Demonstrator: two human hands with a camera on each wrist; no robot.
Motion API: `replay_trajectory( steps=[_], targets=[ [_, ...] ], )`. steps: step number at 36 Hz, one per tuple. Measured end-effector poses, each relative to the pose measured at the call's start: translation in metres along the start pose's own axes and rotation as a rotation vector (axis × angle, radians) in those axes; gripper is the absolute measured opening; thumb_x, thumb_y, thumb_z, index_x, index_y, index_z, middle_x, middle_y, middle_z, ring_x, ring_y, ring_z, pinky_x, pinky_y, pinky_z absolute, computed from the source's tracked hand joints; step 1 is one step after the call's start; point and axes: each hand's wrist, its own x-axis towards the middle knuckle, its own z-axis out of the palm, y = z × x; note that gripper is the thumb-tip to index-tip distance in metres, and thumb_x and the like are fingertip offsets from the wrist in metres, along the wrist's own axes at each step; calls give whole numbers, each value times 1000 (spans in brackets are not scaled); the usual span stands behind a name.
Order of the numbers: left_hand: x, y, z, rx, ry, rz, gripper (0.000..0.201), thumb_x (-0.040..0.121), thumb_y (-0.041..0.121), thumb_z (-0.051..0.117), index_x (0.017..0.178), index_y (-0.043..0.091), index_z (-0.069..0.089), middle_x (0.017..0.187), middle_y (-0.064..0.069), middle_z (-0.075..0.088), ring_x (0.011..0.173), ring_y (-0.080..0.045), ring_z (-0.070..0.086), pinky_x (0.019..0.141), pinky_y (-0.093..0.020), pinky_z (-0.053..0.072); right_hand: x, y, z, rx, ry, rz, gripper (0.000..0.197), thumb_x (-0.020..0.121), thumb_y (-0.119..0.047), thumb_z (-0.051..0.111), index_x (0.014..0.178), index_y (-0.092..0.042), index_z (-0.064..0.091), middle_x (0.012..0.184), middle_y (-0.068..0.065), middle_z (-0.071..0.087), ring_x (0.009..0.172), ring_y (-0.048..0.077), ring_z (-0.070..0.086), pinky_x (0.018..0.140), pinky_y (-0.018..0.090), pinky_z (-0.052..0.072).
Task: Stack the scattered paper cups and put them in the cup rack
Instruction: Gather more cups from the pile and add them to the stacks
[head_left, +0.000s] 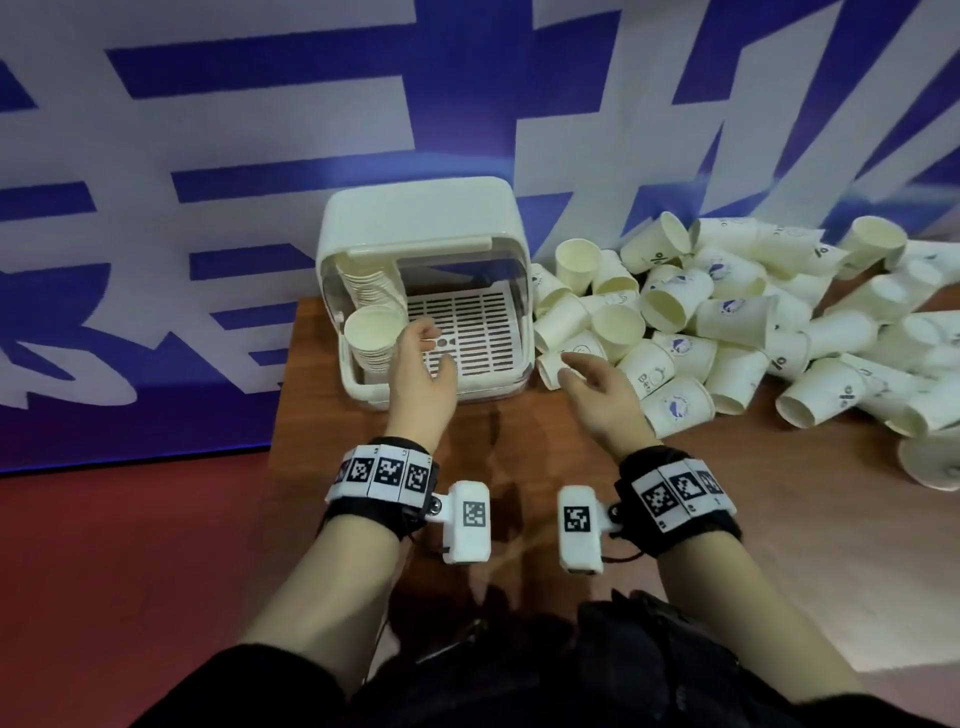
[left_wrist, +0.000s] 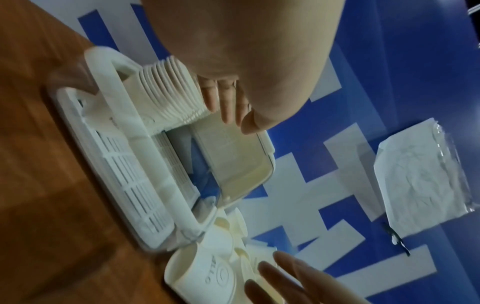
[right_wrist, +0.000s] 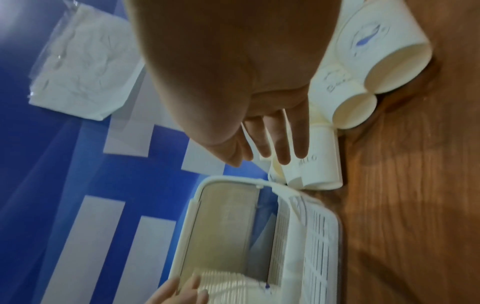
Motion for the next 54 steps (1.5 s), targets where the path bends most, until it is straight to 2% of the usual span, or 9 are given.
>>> replay_trajectory(
  steps=[3, 7, 17, 23, 28, 39, 41, 47, 54],
  targets=[
    [-9, 6, 23, -3, -64, -19, 42, 90, 3, 52, 128, 17, 45, 122, 0, 52, 113, -15, 52, 103, -39, 44, 0, 13, -23, 35, 29, 22, 26, 93, -22, 56, 117, -15, 62, 106, -1, 61, 98, 12, 56, 85, 24, 41],
    [-18, 20, 53, -1, -150, -29, 39, 90, 3, 53, 126, 20, 48, 122, 2, 54, 111, -12, 53, 99, -31, 45, 4, 28, -58, 68, 71, 49, 10, 91, -24, 57, 98, -25, 64, 96, 1, 64, 86, 17, 58, 76, 31, 48],
    [-32, 56, 135, 23, -361, -57, 27, 91, 9, 56, 117, 18, 51, 110, 3, 56, 95, -8, 54, 79, -17, 43, 19, 53, -153, 130, 159, 88, 9, 89, -19, 56, 92, -19, 64, 83, 2, 66, 88, 24, 62, 81, 40, 50],
    [-42, 62, 187, 145, -466, -86, 22, 88, 14, 62, 109, 18, 54, 96, 5, 55, 86, -11, 53, 90, -28, 47, 31, 76, -196, 110, 181, 94, 9, 88, -23, 57, 94, -28, 61, 100, 4, 65, 95, 26, 63, 84, 45, 51],
    [-52, 64, 219, 281, -518, -88, 30, 87, 23, 66, 114, 15, 57, 109, 1, 58, 103, -15, 54, 91, -30, 45, 47, 91, -219, 141, 190, 97, 23, 89, -19, 55, 112, -18, 54, 97, -1, 62, 81, 23, 60, 60, 28, 43],
    [-67, 61, 264, 608, -490, 44, 67, 80, 46, 69, 136, 20, 42, 136, 0, 45, 127, -21, 37, 104, -32, 24, 86, 106, -230, -19, 51, 25, 39, 90, -19, 59, 126, -8, 51, 87, 13, 68, 63, 15, 61, 59, 20, 47],
    [-68, 58, 270, 623, -492, 46, 67, 80, 46, 69, 136, 21, 41, 136, 1, 43, 127, -21, 35, 104, -32, 23, 93, 107, -230, -87, 41, 10, 36, 90, -23, 60, 123, -8, 55, 81, 11, 67, 63, 13, 60, 54, 17, 45],
    [-67, 51, 279, 681, -483, 50, 69, 79, 44, 69, 138, 24, 39, 137, 3, 41, 128, -20, 33, 103, -32, 22, 111, 110, -228, -322, 29, -27, 34, 87, -38, 61, 112, -15, 64, 71, -3, 59, 76, 18, 59, 68, 29, 43],
    [-67, 44, 287, 783, -508, 88, 71, 80, 43, 67, 141, 24, 36, 137, 2, 39, 128, -20, 31, 103, -31, 20, 115, 103, -228, -382, 46, -104, 22, 90, -26, 56, 88, -5, 62, 62, 5, 54, 69, 26, 54, 66, 37, 46]
  ],
)
